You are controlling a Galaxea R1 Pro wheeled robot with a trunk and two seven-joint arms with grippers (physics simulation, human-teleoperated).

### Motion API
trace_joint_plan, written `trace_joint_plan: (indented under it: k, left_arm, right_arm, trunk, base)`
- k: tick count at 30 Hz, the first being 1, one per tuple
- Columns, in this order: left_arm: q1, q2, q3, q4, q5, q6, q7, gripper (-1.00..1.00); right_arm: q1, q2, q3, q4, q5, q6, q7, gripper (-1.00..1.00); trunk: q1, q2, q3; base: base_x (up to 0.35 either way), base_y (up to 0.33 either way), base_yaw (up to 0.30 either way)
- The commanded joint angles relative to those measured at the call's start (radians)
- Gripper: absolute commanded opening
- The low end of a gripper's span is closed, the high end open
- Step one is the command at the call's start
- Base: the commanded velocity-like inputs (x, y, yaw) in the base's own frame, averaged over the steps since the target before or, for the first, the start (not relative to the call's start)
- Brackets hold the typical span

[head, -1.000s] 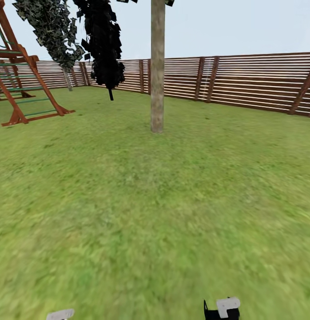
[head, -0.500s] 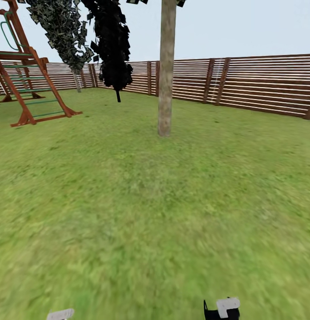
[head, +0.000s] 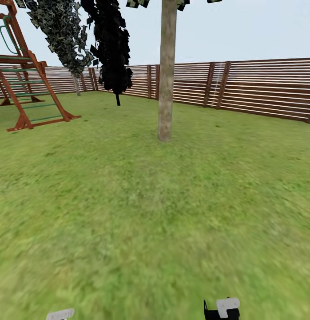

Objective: In the garden, pick up the pesticide atomizer on the floor and spray pesticide onto both trees until each tree trunk is fully covered.

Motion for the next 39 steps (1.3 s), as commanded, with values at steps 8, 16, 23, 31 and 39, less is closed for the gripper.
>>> trace_joint_plan:
  k: [8,16,23,31,39]
  left_arm:
    - [0.000,0.000,0.000,0.000,0.000,0.000,0.000,-1.00]
    - [0.000,0.000,0.000,0.000,0.000,0.000,0.000,-1.00]
    - [0.000,0.000,0.000,0.000,0.000,0.000,-0.001,-1.00]
    - [0.000,0.000,-0.001,0.000,-0.001,0.000,0.000,-1.00]
    - [0.000,0.000,-0.001,0.000,-0.001,0.000,0.000,-1.00]
  right_arm:
    - [0.000,0.000,0.000,0.000,0.000,0.000,0.000,1.00]
    - [0.000,0.000,0.000,0.000,0.000,0.000,0.000,1.00]
    - [0.000,0.000,0.000,0.000,0.000,0.000,0.000,1.00]
    - [0.000,0.000,-0.001,0.000,0.000,0.000,0.000,1.00]
    - [0.000,-0.003,-0.001,0.000,0.000,0.000,-0.003,1.00]
  trunk:
    - [0.000,0.000,0.012]
    - [0.000,0.000,0.025]
    - [0.000,0.000,0.035]
    - [0.000,0.000,0.039]
    - [0.000,0.000,0.039]
  base:
    - [0.340,0.000,0.000]
    - [0.340,0.000,0.000]
    - [0.341,0.000,0.000]
    - [0.341,0.000,0.000]
    - [0.340,0.000,0.000]
